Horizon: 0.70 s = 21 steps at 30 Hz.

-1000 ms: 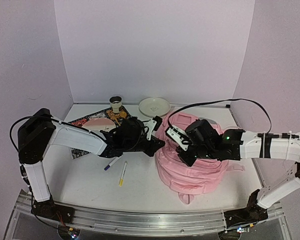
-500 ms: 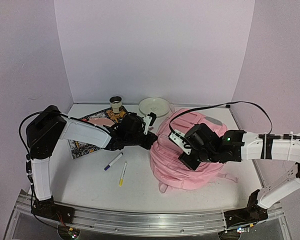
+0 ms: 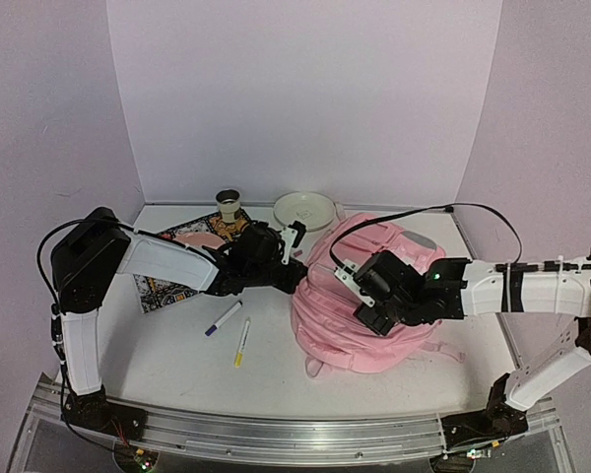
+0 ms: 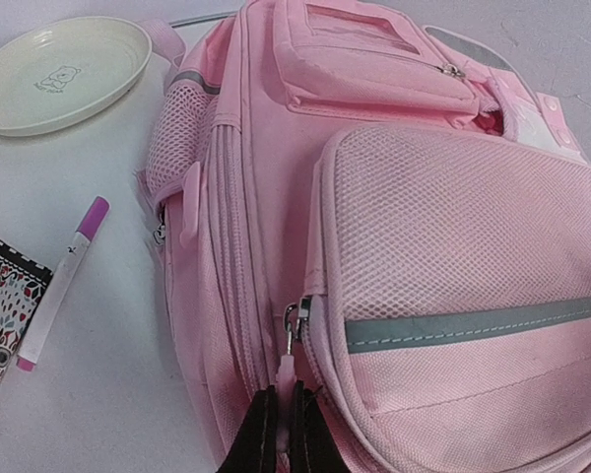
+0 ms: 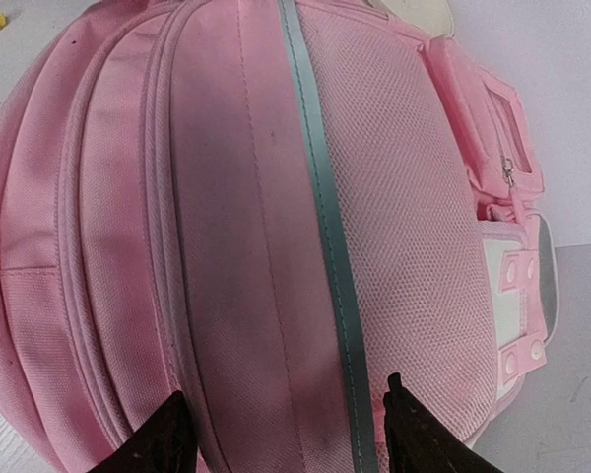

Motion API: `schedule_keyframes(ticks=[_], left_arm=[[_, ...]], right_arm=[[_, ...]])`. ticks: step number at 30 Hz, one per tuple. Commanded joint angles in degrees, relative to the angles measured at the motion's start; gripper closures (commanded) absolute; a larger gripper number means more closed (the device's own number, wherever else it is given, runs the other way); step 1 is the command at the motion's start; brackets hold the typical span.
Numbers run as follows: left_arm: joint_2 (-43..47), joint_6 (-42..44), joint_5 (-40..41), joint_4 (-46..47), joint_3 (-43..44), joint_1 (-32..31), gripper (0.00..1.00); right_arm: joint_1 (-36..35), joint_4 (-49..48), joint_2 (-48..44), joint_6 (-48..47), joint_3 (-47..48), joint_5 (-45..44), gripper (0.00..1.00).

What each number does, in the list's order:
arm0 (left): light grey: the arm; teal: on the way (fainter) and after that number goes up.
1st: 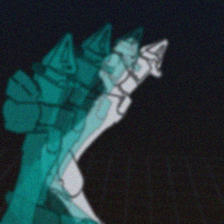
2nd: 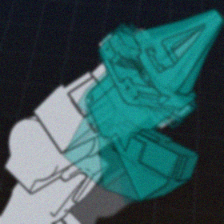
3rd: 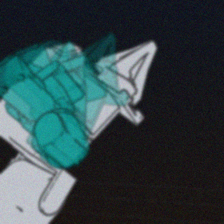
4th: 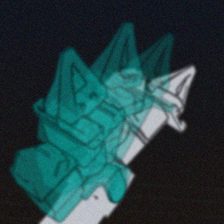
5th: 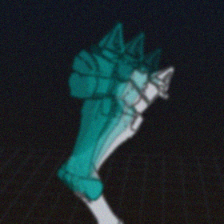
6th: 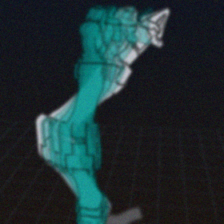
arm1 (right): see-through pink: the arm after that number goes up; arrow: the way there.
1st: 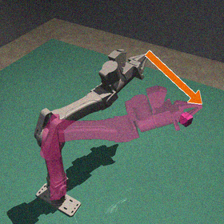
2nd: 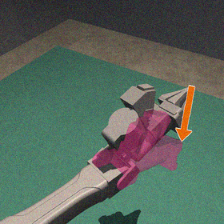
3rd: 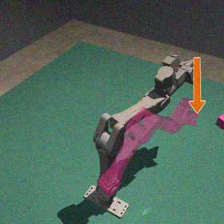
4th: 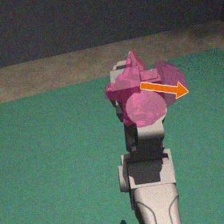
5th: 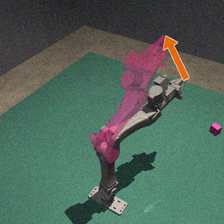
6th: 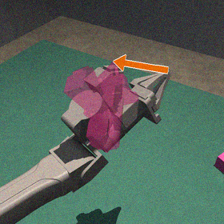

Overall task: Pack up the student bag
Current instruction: Grab the upper front pocket of the student bag.

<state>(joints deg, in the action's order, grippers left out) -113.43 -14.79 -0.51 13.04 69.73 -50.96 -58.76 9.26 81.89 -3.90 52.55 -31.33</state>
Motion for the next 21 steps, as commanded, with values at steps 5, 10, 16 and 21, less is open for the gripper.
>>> schedule_keyframes(ticks=[5,10,16,21], left_arm=[[0.9,0.4,-1.4,-3.3,-0.6,-1.8,0.94],[1.4,0.4,-1.9,-3.3,-0.3,-2.4,0.93],[2.2,-0.3,-3.2,-3.3,-0.3,-2.8,0.93],[4.3,0.2,-0.6,-3.4,-1.1,-2.8,0.86]], right_arm=[[0.5,1.2,-3.6,2.1,4.4,-13.0,0.44],[0.9,0.8,-2.3,1.5,3.8,-12.4,0.45],[0.9,-0.1,2.0,1.3,3.6,-9.5,0.49],[0.9,-1.2,1.3,1.0,3.4,-10.3,0.76]])
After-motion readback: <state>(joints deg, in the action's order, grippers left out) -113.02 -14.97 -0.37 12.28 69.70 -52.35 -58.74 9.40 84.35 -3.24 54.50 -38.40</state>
